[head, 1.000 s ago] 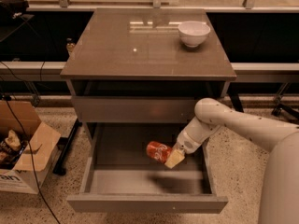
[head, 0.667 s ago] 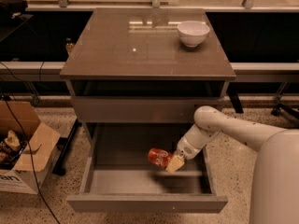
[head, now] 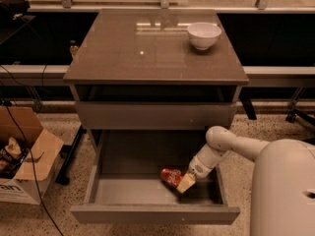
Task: Place coke can into middle drawer
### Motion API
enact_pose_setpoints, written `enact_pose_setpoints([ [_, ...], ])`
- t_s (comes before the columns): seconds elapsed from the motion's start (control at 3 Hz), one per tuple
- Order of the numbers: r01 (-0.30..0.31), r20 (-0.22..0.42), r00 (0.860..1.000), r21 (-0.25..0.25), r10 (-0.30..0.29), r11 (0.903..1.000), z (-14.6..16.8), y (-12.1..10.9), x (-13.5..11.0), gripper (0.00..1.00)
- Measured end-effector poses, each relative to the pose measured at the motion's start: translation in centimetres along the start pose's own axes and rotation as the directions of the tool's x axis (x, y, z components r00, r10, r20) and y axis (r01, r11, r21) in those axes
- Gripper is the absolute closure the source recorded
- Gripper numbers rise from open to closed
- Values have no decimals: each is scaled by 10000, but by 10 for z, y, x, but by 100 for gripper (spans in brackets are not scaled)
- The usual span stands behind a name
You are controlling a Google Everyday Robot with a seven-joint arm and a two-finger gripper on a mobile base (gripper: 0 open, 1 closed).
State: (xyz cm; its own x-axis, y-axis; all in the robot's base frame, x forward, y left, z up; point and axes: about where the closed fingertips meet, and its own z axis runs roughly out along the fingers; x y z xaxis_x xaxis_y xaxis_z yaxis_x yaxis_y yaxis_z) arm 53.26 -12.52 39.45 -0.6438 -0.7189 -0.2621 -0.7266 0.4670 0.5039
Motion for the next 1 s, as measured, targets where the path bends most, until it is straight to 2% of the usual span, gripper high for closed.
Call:
enact_pose_setpoints([
  [0.67, 9, -52, 10000, -98, -10, 10000, 6, 2, 1, 12],
  [1.0, 9, -69, 10000, -128, -10, 9999, 7, 3, 2, 0],
])
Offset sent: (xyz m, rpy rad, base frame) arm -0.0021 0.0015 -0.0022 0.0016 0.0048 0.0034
